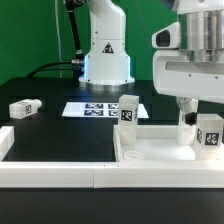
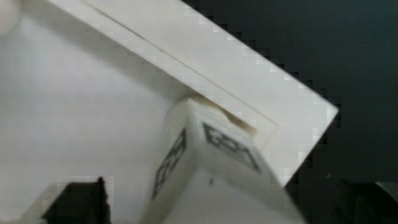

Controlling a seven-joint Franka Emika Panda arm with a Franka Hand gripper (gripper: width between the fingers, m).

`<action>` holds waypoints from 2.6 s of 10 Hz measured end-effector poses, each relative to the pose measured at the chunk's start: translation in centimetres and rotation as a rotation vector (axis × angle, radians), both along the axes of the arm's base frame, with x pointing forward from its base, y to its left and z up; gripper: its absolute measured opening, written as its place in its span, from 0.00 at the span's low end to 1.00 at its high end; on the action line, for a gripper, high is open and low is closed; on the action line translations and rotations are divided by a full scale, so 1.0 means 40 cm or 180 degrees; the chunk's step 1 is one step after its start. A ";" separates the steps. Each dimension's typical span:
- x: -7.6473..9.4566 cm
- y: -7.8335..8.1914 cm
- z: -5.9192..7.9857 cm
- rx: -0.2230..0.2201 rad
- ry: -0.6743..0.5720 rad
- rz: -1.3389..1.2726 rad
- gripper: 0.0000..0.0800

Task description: Assemble square table

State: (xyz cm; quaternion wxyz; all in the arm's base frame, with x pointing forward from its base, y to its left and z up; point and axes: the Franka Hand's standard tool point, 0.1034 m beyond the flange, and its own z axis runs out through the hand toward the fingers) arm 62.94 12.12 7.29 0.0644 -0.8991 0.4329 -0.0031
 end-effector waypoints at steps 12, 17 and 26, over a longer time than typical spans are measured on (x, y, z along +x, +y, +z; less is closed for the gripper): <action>0.016 0.008 -0.008 -0.0397 -0.0238 0.2694 0.74; 0.015 -0.005 -0.011 -0.0332 -0.0139 0.1505 0.37; 0.001 -0.020 -0.013 0.0140 0.0142 -0.1710 0.37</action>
Offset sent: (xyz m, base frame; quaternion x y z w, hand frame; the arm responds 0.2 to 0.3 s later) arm 0.0000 0.0000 0.0000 0.0000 0.0000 -0.1938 0.9810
